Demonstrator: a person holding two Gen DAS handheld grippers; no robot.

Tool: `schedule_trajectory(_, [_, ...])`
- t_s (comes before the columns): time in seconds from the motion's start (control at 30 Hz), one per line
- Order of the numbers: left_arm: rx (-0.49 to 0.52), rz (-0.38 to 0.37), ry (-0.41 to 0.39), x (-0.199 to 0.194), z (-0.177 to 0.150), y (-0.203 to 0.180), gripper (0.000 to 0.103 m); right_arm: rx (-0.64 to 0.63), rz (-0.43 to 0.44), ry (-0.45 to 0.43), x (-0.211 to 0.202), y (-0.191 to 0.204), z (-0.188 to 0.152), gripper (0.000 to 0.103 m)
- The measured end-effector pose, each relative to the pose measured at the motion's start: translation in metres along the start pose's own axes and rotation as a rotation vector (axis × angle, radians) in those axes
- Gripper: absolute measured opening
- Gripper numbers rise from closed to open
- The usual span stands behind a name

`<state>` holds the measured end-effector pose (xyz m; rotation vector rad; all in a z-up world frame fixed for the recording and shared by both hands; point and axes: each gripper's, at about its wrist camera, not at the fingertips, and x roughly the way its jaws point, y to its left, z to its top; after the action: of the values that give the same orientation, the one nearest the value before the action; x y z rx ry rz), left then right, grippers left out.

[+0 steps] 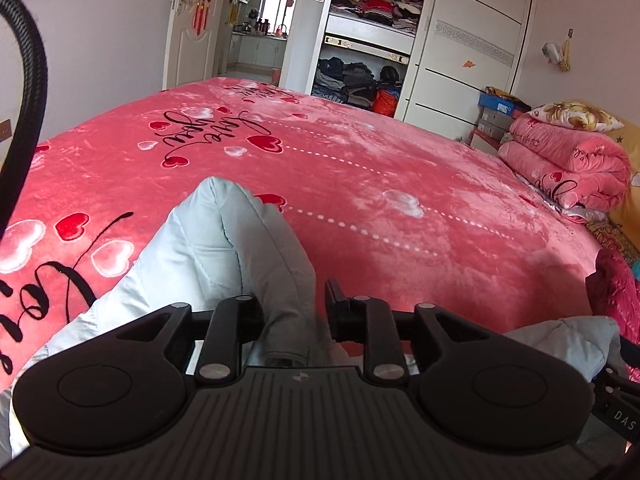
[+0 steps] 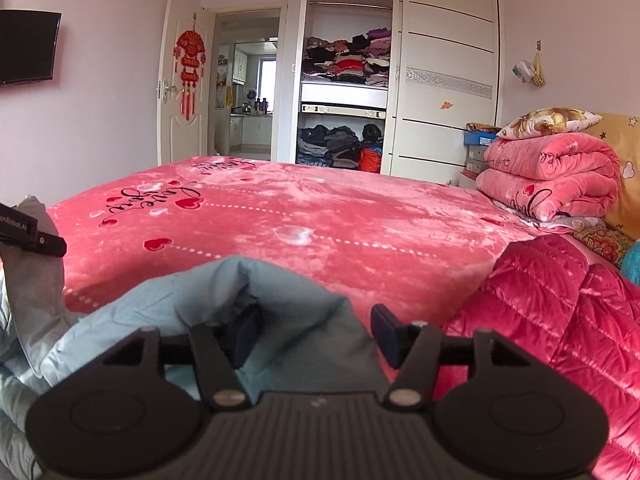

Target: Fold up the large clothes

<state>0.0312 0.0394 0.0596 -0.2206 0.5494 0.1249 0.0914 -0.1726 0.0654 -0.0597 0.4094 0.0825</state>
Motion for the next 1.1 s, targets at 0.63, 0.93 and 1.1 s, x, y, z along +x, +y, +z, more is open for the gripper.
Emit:
schedule_trajectory(0.63, [0.013, 0.143, -0.112, -0.132, -0.094, 0.071, 0.095, 0.173, 0.026, 0.202, -0.105, -0.032, -0.067, 0.094])
schedule_trajectory(0.93, [0.012, 0.046, -0.143, -0.141, -0.117, 0.104, 0.096, 0.205, 0.097, 0.347, -0.15, -0.012, -0.111, 0.091])
schedule_trajectory(1.1, [0.039, 0.005, -0.141, -0.133, -0.113, 0.085, 0.096, 0.236, 0.123, 0.415, -0.165, -0.003, -0.129, 0.083])
